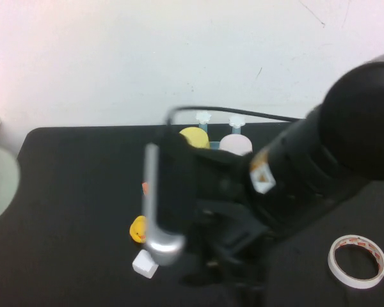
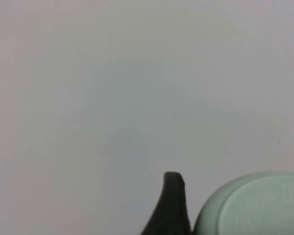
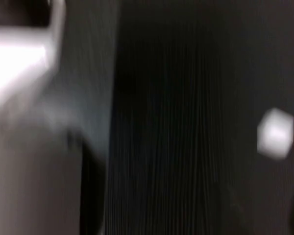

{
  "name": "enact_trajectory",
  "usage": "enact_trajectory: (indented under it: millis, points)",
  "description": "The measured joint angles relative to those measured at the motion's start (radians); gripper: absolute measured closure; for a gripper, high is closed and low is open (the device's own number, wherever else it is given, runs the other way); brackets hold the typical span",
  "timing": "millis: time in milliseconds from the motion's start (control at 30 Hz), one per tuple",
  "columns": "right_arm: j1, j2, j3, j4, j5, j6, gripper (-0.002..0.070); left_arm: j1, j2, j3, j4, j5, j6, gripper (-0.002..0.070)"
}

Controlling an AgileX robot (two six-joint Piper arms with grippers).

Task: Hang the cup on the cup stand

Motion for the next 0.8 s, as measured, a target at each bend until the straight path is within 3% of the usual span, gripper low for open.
enact_trajectory:
  millis: [133, 233, 633, 800]
  points:
    - [0.000, -0.017, 0.000, -0.237, 0.191, 0.172, 0.0587, 0.000, 0.187, -0.101, 0.004, 0.143, 0.278, 0.0123]
    - [0.000, -0.033, 0.014, -0.327, 0.244, 0.253, 0.0648, 0.000, 0.358, -0.193, 0.017, 0.258, 0.340, 0.0123]
    - [0.000, -0.217, 0.332, -0.423, 0.121, 0.534, 0.0670, -0.004, 1.160, -0.817, 0.039, 0.813, 0.323, 0.0123]
    - [0.000, -0.280, 0.427, -0.432, 0.109, 0.650, 0.0671, -0.051, 1.501, -1.147, 0.045, 0.904, 0.226, 0.0124]
